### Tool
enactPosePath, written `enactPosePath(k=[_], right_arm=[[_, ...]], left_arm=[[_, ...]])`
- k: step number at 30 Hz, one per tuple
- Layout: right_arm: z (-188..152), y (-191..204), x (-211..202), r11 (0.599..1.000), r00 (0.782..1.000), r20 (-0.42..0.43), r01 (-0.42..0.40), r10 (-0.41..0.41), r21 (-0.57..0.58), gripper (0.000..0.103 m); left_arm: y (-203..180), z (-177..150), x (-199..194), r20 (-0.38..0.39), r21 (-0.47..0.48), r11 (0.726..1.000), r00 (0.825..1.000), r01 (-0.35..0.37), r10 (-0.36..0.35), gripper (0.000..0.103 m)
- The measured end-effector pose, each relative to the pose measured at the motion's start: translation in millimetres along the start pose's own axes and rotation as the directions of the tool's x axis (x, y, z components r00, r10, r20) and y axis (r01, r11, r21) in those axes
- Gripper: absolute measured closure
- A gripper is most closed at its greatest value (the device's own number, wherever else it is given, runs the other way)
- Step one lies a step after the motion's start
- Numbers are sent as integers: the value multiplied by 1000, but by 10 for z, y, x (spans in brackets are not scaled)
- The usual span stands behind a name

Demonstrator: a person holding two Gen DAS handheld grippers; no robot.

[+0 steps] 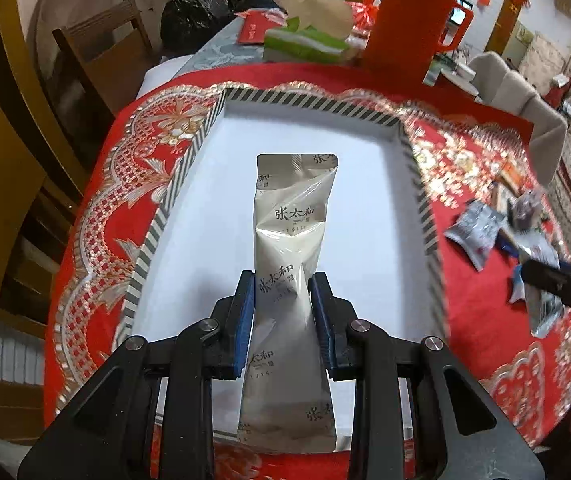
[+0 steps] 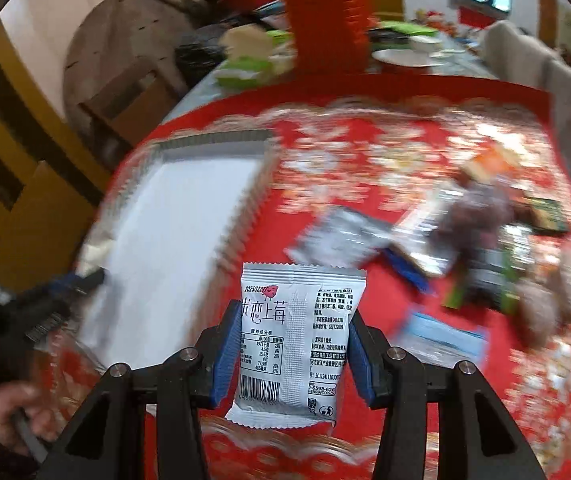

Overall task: Organize snacks
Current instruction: 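Carry both packets to the white tray and release them inside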

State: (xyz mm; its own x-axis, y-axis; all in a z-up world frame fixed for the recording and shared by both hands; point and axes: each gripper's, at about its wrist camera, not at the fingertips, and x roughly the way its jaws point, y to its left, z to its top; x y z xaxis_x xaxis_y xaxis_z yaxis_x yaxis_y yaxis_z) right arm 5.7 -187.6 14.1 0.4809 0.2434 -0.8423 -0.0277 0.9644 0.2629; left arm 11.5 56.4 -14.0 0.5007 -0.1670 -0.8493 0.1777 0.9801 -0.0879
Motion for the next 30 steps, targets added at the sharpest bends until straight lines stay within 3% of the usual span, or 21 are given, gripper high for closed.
enactPosePath(k=[9,18,30], right_arm=[[251,799,588,987,993,-93,-89,77,-134,56],[119,902,980,986,981,-184,-91,64,-139,56],[119,941,1003,985,980,-184,-97,70,-140,52]], left_arm=[[277,122,262,-62,4,999,998,-32,32,76],[336,178,433,-96,20,999,995,-32,34,76],[319,179,475,-108,20,998,993,-54,56,75]])
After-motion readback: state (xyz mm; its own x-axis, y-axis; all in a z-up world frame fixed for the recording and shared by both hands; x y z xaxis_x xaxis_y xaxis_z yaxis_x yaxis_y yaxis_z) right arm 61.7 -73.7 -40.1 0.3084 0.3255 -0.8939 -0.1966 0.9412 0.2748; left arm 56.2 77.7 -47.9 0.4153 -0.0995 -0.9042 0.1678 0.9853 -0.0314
